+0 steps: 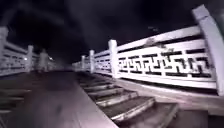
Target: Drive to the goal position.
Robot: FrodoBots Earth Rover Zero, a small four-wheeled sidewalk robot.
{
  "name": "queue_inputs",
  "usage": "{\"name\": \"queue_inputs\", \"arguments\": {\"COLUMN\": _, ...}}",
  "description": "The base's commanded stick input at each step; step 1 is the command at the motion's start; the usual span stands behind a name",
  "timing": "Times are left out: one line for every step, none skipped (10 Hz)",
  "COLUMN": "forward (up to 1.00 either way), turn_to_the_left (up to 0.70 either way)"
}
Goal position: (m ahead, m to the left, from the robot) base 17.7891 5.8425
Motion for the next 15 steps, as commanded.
{"name": "queue_inputs", "arguments": {"forward": 0.00, "turn_to_the_left": 0.45}}
{"name": "queue_inputs", "arguments": {"forward": 0.00, "turn_to_the_left": 0.45}}
{"name": "queue_inputs", "arguments": {"forward": 0.00, "turn_to_the_left": 0.45}}
{"name": "queue_inputs", "arguments": {"forward": 0.00, "turn_to_the_left": 0.19}}
{"name": "queue_inputs", "arguments": {"forward": 0.00, "turn_to_the_left": 0.00}}
{"name": "queue_inputs", "arguments": {"forward": 0.00, "turn_to_the_left": 0.00}}
{"name": "queue_inputs", "arguments": {"forward": 0.00, "turn_to_the_left": 0.00}}
{"name": "queue_inputs", "arguments": {"forward": 0.00, "turn_to_the_left": 0.00}}
{"name": "queue_inputs", "arguments": {"forward": 0.00, "turn_to_the_left": 0.00}}
{"name": "queue_inputs", "arguments": {"forward": 0.00, "turn_to_the_left": 0.00}}
{"name": "queue_inputs", "arguments": {"forward": 0.00, "turn_to_the_left": 0.00}}
{"name": "queue_inputs", "arguments": {"forward": 0.00, "turn_to_the_left": 0.00}}
{"name": "queue_inputs", "arguments": {"forward": 0.00, "turn_to_the_left": 0.00}}
{"name": "queue_inputs", "arguments": {"forward": 0.45, "turn_to_the_left": 0.00}}
{"name": "queue_inputs", "arguments": {"forward": 0.45, "turn_to_the_left": 0.00}}
